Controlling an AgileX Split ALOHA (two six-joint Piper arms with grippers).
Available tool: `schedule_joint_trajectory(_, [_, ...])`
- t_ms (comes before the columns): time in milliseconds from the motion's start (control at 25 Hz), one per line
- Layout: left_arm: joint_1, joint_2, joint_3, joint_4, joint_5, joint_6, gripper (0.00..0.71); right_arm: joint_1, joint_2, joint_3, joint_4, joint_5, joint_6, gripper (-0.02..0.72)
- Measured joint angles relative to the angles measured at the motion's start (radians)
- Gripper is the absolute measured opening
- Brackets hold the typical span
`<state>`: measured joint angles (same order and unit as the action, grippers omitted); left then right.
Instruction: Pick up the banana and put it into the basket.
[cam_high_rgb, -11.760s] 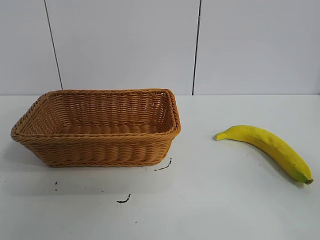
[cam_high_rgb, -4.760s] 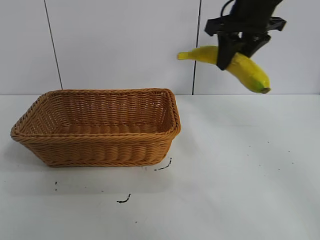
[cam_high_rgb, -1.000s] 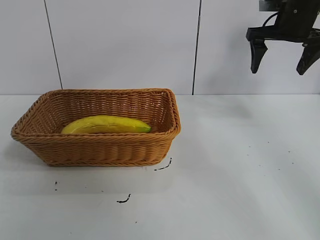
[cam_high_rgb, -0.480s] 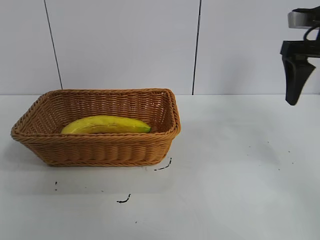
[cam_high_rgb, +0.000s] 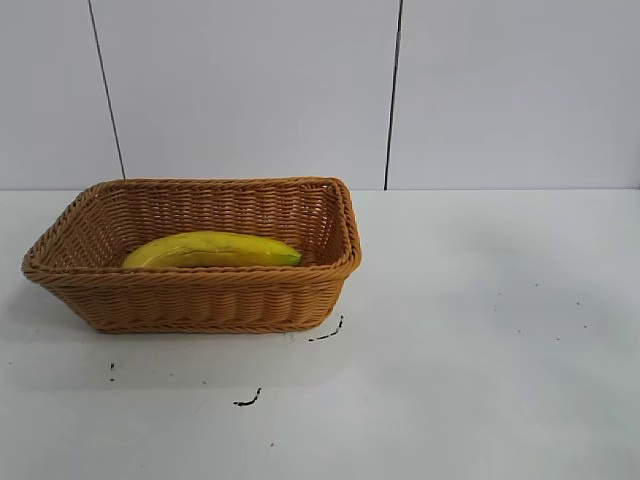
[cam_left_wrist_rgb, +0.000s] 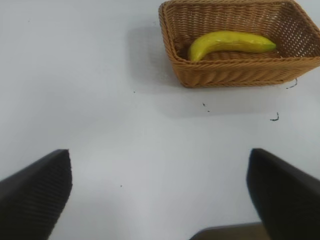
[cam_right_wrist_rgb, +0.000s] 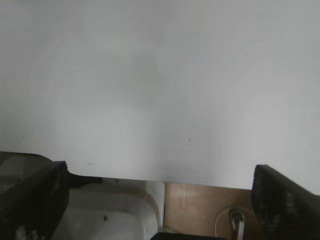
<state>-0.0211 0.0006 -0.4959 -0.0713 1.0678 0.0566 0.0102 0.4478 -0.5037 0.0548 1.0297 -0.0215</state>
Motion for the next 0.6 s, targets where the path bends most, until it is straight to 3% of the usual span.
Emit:
schedule_joint_trajectory(360, [0.0, 0.0, 0.0, 0.0, 0.0, 0.0, 0.69, 0.0, -0.411, 0.008, 0.009, -0.007, 0.0, 0.692])
schedule_joint_trajectory(600, [0.0, 0.0, 0.0, 0.0, 0.0, 0.0, 0.69, 0.0, -0.451, 0.008, 0.015, -0.006, 0.0, 0.692])
